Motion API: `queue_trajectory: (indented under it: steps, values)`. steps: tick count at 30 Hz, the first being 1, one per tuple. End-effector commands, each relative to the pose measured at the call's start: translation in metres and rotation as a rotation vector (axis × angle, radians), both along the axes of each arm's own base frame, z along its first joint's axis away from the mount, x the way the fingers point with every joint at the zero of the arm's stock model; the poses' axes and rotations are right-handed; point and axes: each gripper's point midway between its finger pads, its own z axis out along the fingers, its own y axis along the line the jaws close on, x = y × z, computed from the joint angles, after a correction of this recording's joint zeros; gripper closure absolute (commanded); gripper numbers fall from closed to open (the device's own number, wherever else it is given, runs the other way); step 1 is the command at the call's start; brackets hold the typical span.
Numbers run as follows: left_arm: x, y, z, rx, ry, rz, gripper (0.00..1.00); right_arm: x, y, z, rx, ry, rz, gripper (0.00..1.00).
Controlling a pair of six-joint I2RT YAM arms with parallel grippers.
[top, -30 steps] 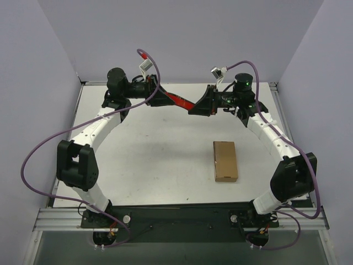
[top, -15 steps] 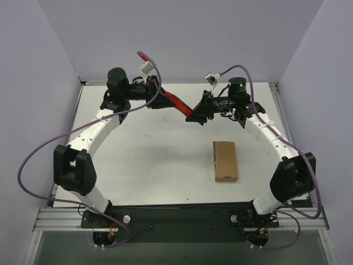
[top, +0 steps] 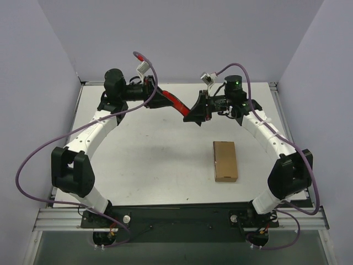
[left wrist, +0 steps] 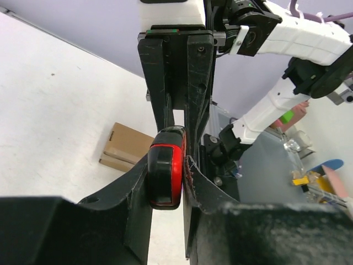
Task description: Unpack the express box
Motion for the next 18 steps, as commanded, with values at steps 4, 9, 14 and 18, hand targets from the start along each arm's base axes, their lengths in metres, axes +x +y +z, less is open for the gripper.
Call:
queue_trajectory:
  steps: [4, 9, 14, 18]
  values:
    - [-0.051, -0.003, 0.033, -0.024, -0.139, -0.156, 0.62, 0.023, 0.01, 0.007, -0.009, -0.089, -0.067, 1.0]
    - [-0.054, -0.007, 0.03, -0.023, -0.131, -0.201, 0.55, 0.025, 0.017, 0.012, 0.014, -0.073, -0.064, 1.0]
    - [-0.06, -0.008, 0.028, -0.007, -0.111, -0.278, 0.54, 0.03, 0.021, 0.011, 0.021, -0.05, -0.05, 1.0]
    - [-0.061, -0.007, 0.023, 0.005, -0.081, -0.309, 0.45, 0.027, 0.024, 0.012, 0.017, -0.099, -0.002, 1.0]
